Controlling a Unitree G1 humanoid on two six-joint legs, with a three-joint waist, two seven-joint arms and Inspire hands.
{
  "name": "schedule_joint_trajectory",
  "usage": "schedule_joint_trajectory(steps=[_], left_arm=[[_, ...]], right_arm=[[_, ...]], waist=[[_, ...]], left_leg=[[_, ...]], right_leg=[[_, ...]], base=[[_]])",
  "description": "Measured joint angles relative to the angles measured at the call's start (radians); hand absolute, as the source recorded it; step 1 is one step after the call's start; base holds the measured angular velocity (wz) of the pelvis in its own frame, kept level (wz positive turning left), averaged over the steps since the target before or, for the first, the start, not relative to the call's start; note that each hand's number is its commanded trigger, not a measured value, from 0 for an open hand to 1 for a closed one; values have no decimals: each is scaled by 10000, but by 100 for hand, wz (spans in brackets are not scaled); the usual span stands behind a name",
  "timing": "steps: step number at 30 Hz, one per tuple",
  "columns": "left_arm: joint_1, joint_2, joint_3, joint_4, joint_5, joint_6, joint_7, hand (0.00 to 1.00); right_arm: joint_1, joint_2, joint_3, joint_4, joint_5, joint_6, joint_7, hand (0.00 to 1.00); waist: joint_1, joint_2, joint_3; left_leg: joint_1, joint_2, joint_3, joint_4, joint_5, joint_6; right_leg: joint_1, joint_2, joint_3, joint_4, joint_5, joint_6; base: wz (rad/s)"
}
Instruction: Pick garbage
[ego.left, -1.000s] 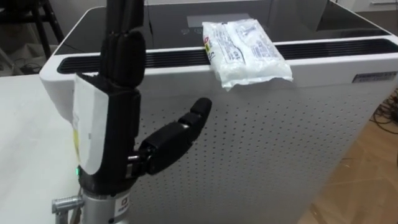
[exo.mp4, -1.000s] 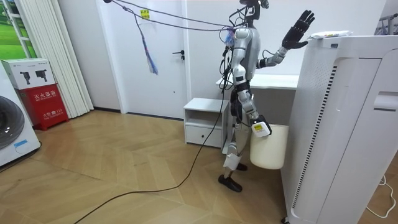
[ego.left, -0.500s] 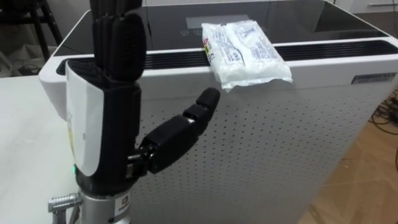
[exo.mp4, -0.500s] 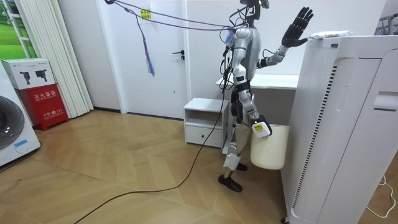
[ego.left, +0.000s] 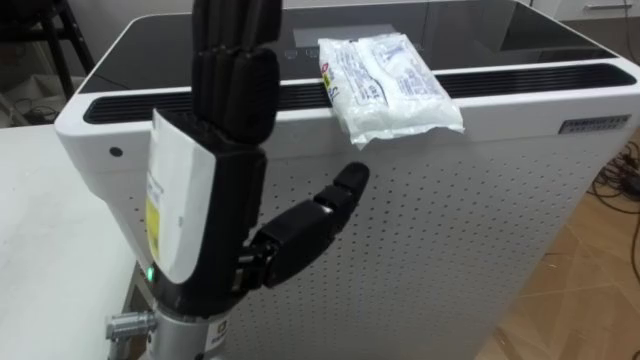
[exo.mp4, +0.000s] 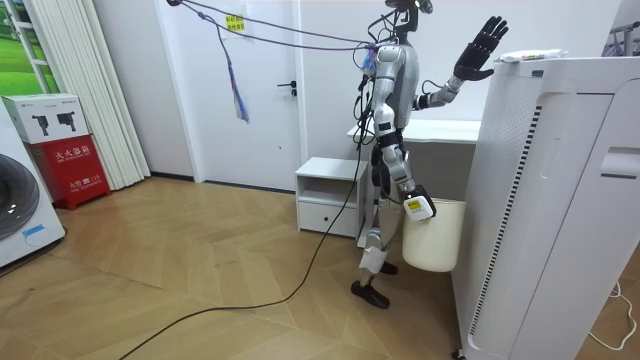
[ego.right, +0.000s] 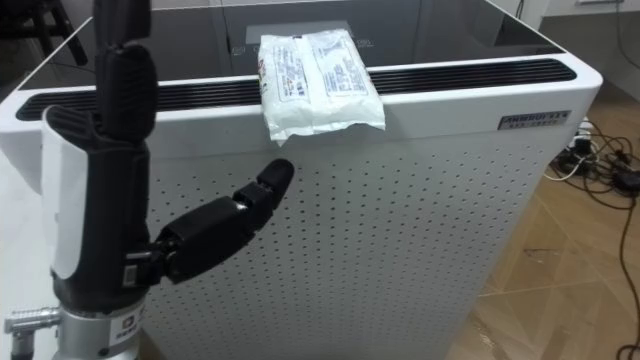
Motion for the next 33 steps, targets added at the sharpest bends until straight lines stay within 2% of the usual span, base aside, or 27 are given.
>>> schedule_joint_trajectory(steps=[3, 29, 33], left_arm=[[0, 90, -37, 35, -2, 38, -5, 0], [-2, 95, -95, 236, 223, 103, -186, 0], [-3, 181, -93, 247, 226, 104, -203, 0]], right_arm=[[3, -1, -4, -4, 0, 0, -8, 100], [10, 3, -15, -1, -12, 0, -10, 100], [27, -29, -11, 0, -3, 0, -11, 100]], waist=[[-67, 7, -4], [-117, 36, -17], [-120, 64, -8]], left_leg=[[-2, 4, 20, -17, 0, 0], [11, 5, 54, -81, 0, 0], [23, 42, 70, -80, 0, 0]], right_leg=[[0, 6, 29, -2, 0, 0], [-5, 11, 63, -35, -2, 3], [4, 16, 74, -33, -2, 2]], base=[[-2], [0], [0]])
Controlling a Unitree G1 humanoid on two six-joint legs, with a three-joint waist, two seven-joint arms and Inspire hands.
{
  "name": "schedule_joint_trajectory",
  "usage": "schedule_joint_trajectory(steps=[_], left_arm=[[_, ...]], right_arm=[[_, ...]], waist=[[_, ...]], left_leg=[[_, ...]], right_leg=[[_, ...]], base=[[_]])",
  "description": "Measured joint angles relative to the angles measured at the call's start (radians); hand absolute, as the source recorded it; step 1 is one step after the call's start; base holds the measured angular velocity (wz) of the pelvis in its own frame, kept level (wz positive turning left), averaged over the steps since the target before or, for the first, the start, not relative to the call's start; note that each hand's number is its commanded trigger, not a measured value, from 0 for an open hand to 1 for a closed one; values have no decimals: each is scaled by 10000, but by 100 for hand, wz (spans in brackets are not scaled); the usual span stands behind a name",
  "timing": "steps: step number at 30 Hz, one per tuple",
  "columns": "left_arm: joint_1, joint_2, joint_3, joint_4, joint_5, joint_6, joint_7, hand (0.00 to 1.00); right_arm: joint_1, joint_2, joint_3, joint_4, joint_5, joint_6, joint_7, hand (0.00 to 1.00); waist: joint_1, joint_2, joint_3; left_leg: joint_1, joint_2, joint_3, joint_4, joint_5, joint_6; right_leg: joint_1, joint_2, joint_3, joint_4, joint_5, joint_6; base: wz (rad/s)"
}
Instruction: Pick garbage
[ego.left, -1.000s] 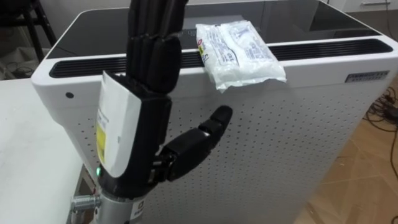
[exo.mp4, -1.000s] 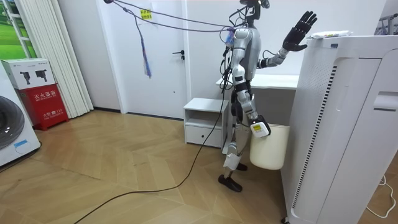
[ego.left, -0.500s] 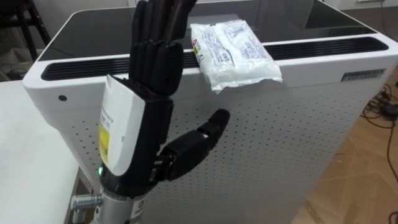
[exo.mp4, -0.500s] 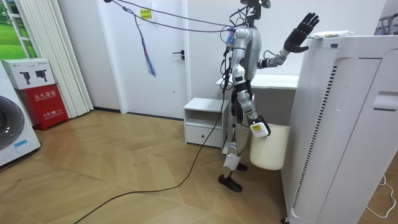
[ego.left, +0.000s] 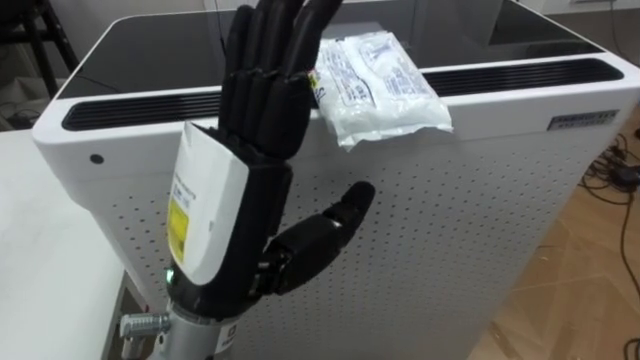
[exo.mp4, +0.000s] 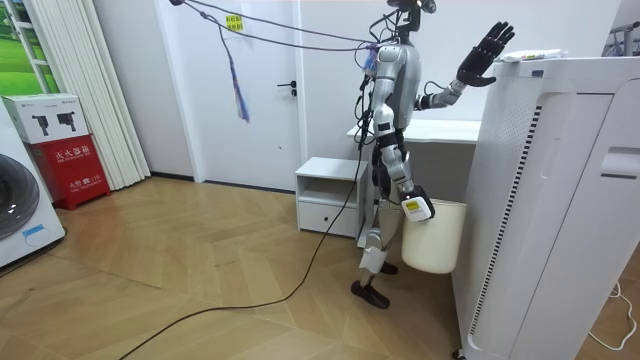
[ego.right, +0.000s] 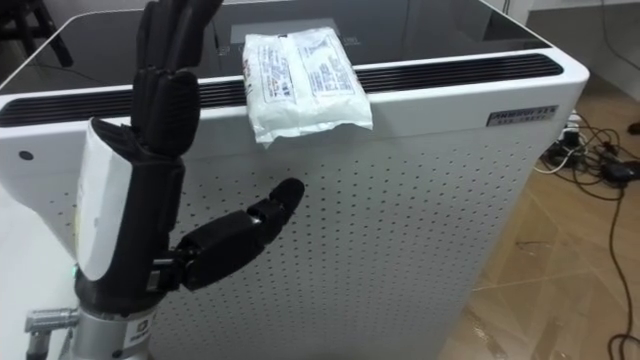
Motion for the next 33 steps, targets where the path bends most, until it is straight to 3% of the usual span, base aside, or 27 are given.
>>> schedule_joint_trajectory(steps=[6, 16, 28, 30, 31, 33], left_arm=[[-101, 323, 81, 182, 7, 66, 13, 0], [-751, 340, 74, 488, 206, 217, 28, 0], [-839, 340, 68, 823, 391, 509, 44, 0], [-859, 338, 69, 822, 395, 610, 19, 86], [-866, 337, 69, 822, 392, 670, 10, 100], [-892, 337, 68, 820, 389, 798, -54, 100]], right_arm=[[12, -70, -4, -1, 0, 1, -9, 100], [2, -69, 9, -49, 3, 11, -9, 100], [-2, -80, -2, -42, 1, 170, -17, 100], [-5, -84, -29, -43, 1, 236, -17, 100], [-6, -85, -31, -44, 2, 247, -17, 100], [-31, -92, -31, -50, 3, 329, -18, 100]], waist=[[-18, 176, 47], [-29, 208, 53], [-233, 279, 90], [-245, 282, 86], [-246, 282, 86], [-241, 280, 84]], left_leg=[[18, 35, 10, -5, 0, 0], [65, 45, 120, -85, -1, -1], [165, 86, 253, -196, -1, -4], [163, 86, 264, -204, -1, -4], [164, 86, 268, -205, -1, -4], [165, 86, 275, -204, -1, -4]], right_leg=[[-2, 0, -1, 32, 1, -1], [-5, 12, 58, 14, 1, -1], [-24, 64, 256, 11, 2, -2], [-30, 64, 256, 9, 1, -2], [-30, 65, 259, 5, 1, -2], [-29, 64, 261, 0, 1, -2]], base=[[0], [-2], [-4], [0], [0], [0]])
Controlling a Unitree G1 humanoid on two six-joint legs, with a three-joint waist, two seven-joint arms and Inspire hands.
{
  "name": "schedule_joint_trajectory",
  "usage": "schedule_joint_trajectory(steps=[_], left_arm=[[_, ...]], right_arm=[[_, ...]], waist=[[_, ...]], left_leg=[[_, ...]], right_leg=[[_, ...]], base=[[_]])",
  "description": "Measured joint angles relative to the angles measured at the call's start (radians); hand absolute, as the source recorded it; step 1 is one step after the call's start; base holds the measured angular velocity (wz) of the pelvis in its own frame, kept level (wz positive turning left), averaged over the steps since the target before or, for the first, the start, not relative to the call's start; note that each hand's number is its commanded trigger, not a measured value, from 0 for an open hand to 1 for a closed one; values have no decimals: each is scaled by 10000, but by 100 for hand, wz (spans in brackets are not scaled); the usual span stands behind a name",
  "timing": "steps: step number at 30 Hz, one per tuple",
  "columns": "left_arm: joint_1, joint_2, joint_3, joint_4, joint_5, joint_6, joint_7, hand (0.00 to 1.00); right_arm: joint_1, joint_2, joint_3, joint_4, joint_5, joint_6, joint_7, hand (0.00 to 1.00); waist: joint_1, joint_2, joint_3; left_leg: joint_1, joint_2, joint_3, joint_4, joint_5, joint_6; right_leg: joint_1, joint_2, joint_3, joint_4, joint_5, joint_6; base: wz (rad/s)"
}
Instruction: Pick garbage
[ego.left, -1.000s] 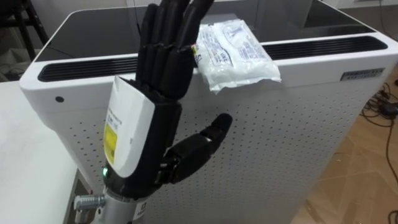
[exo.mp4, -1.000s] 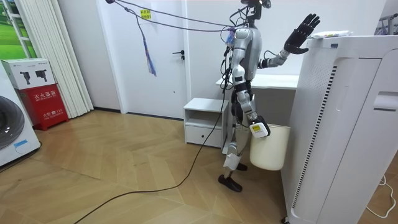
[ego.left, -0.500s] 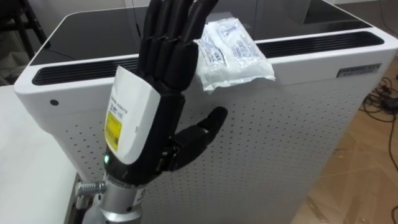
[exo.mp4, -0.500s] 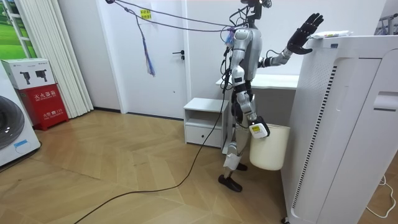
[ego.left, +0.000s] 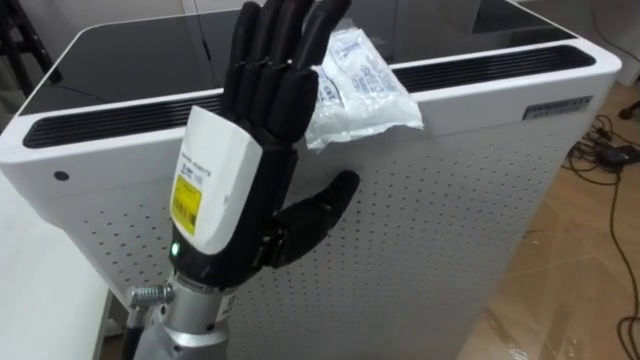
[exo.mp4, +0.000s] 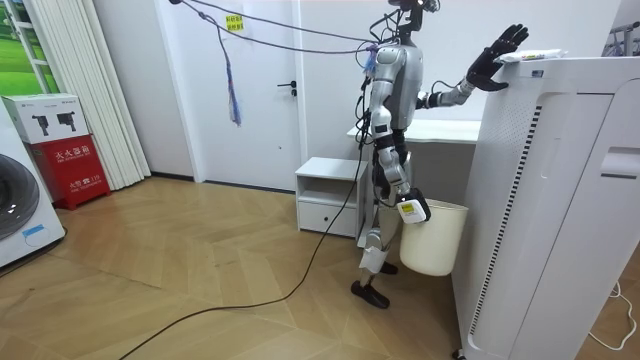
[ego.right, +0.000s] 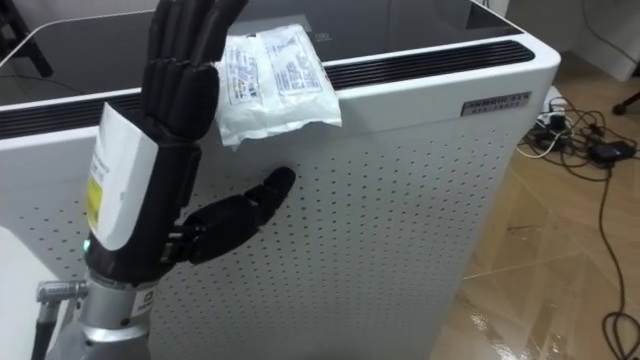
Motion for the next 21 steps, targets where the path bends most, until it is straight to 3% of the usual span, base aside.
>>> schedule_joint_trajectory(steps=[10, 15, 21], left_arm=[[-13, -4, -1, 2, -5, 279, -166, 100], [-586, -23, 26, 7, -22, 469, -79, 100], [-672, -15, 35, 33, -31, 600, -77, 100]], right_arm=[[-73, -2, 15, 0, -4, 93, -10, 100], [-73, -3, 15, -1, -4, 96, -14, 100], [-73, -36, 15, -8, -8, 102, -18, 100]], waist=[[-27, -5, -20], [-11, -39, -66], [0, -29, -78]], left_leg=[[12, 9, 90, 40, 2, -2], [62, 9, 124, 32, 2, -2], [203, 14, 197, 7, 1, -1]], right_leg=[[12, -2, 6, 14, 3, -5], [52, -4, 31, -1, 2, -4], [182, 4, 117, -55, 5, -3]], base=[[0], [-2], [-3]])
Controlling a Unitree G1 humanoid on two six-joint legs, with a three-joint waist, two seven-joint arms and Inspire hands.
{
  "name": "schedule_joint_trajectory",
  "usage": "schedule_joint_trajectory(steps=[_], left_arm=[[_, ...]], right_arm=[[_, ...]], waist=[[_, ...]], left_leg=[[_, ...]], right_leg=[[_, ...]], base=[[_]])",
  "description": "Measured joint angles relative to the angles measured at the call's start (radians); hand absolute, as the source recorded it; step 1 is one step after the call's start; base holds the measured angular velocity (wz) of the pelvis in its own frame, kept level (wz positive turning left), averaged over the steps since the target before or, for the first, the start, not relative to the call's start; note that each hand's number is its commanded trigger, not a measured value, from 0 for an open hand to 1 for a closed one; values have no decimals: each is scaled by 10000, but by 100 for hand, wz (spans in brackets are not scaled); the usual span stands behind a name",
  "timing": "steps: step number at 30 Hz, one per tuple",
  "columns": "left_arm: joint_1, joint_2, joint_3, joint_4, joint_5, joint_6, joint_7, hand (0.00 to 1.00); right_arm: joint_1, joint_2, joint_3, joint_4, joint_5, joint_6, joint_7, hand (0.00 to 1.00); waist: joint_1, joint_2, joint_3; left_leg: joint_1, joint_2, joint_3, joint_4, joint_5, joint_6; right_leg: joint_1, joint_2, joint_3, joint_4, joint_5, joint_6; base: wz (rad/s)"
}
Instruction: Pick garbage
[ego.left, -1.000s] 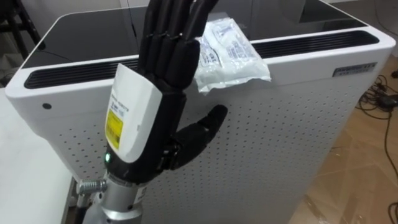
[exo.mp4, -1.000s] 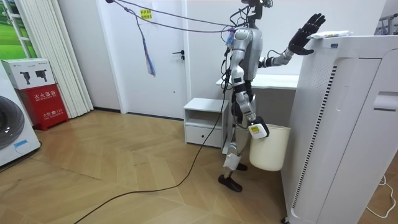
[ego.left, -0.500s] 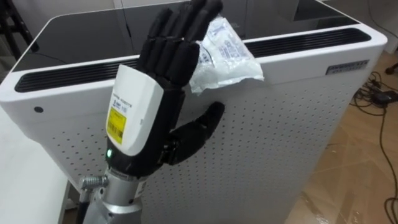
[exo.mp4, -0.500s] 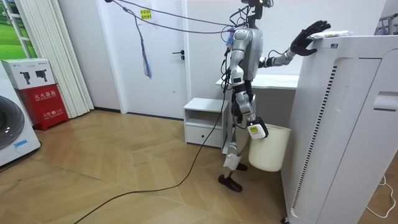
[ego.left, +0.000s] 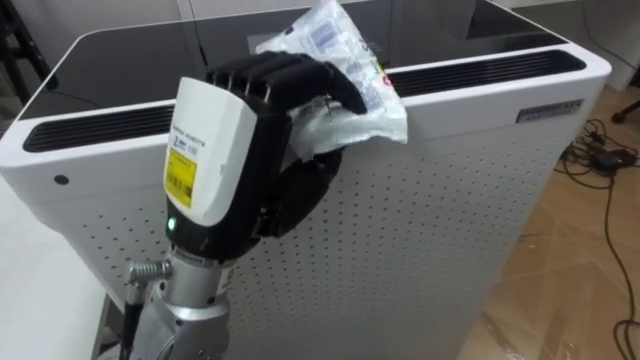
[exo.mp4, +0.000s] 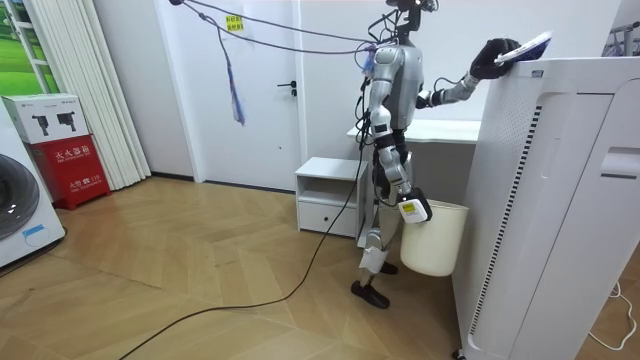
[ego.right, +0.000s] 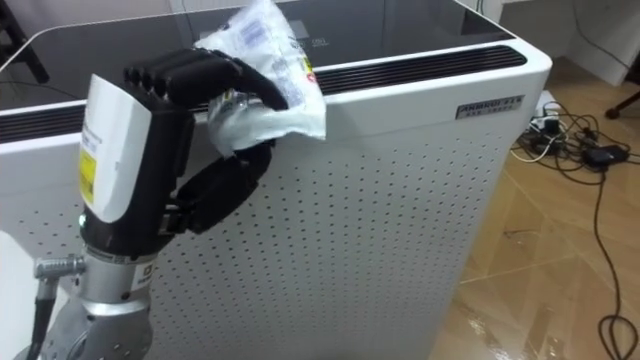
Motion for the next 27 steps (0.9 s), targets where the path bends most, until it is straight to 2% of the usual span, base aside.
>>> schedule_joint_trajectory(steps=[5, 8, 11, 13, 14, 15, 16, 17, 18, 19, 20, 21, 22, 24, 25, 27], left_arm=[[-12, 3, -6, -1, -1, 109, 29, 100], [-9, 5, -21, -15, -87, 105, 20, 100], [-18, -19, -20, -142, -745, 69, -169, 100], [-17, -14, -35, -468, -1632, 48, -549, 100], [7, -12, -88, -706, -2331, -71, -921, 100], [26, -19, -167, -876, -3163, -234, -1286, 100], [26, -36, -201, -923, -3564, -312, -1449, 100], [28, -90, -256, -1062, -4440, -346, -1799, 100], [26, -218, -261, -1283, -5449, -338, -2201, 100], [25, -293, -270, -1393, -5922, -344, -2394, 100], [22, -396, -354, -1533, -6952, -372, -2822, 100], [23, -450, -472, -1564, -8012, -385, -3339, 100], [23, -454, -513, -1582, -8580, -383, -3616, 100], [23, -635, -562, -1690, -10523, -380, -4663, 100], [23, -681, -600, -1731, -11043, -378, -4918, 100], [26, -867, -843, -1797, -12867, -262, -6006, 100]], right_arm=[[14, -43, 13, 1, 8, 10, 5, 100], [10, -43, 25, 0, 22, 9, 7, 100], [5, -12, 31, -26, 47, -2, 7, 100], [-13, 16, 46, -30, 48, -16, 9, 100], [-18, 4, 74, -29, 48, -24, 10, 100], [-32, -3, 114, -29, 61, -36, 17, 100], [-40, -2, 126, -30, 81, -39, 24, 100], [-48, 0, 130, -76, 152, -41, 29, 100], [-68, 0, 170, -90, 161, -79, 30, 100], [-84, 0, 214, -87, 160, -88, 30, 100], [-110, 1, 354, -86, 161, -98, 32, 100], [-117, -5, 481, -86, 166, -132, 32, 100], [-130, -3, 498, -84, 166, -138, 37, 100], [-154, 3, 500, -55, 168, -139, 76, 100], [-155, 10, 499, -56, 174, -139, 101, 100], [-189, 44, 511, -106, 172, -137, 140, 100]], waist=[[22, 97, -62], [51, 109, -69], [48, 103, -65], [20, 84, -56], [25, 79, -52], [38, 19, -14], [48, -2, 0], [72, 23, -17], [50, 33, -23], [37, 3, -5], [31, -45, 21], [30, -74, 21], [27, -79, 23], [1, -104, 35], [4, -108, 32], [44, -153, 21]], left_leg=[[32, 13, 6, -39, 0, -1], [54, 17, -11, -56, 0, -1], [17, 15, -54, -58, 0, -1], [-37, 7, -97, -50, 0, -1], [-41, 1, -104, -50, 0, -1], [-44, -4, -106, -51, 0, -1], [-51, -4, -96, -51, 0, -1], [-69, -6, -92, -51, 0, -1], [-109, -4, -63, -40, 0, -1], [-116, -5, -62, -39, 0, -1], [-104, -7, -64, -38, 1, -2], [-108, -7, -64, -25, 1, -2], [-117, -9, -64, -21, 1, -2], [-130, -19, -60, -20, 1, -2], [-135, -19, -60, -21, 1, -2], [-148, -16, -50, -17, 1, -2]], right_leg=[[23, 20, 3, -21, 4, -7], [21, 23, 14, -29, 4, -7], [21, 22, 20, -45, 4, -7], [15, 12, -16, -69, 3, -6], [16, 3, -42, -84, 2, -4], [19, -8, -118, -94, -1, 1], [9, -7, -118, -95, -1, 1], [-6, -10, -115, -102, -1, 1], [-23, -11, -118, -103, -2, 2], [-29, -13, -118, -102, -4, 4], [-20, -14, -119, -95, -9, 9], [-15, -16, -134, -94, -9, 9], [-18, -18, -133, -95, -9, 9], [-25, -36, -155, -93, -11, 12], [-24, -39, -167, -95, -11, 13], [-50, -33, -131, -91, -12, 13]], base=[[0], [0], [2], [7], [5], [3], [0], [0], [0], [4], [0], [0], [0], [2], [3], [0]])
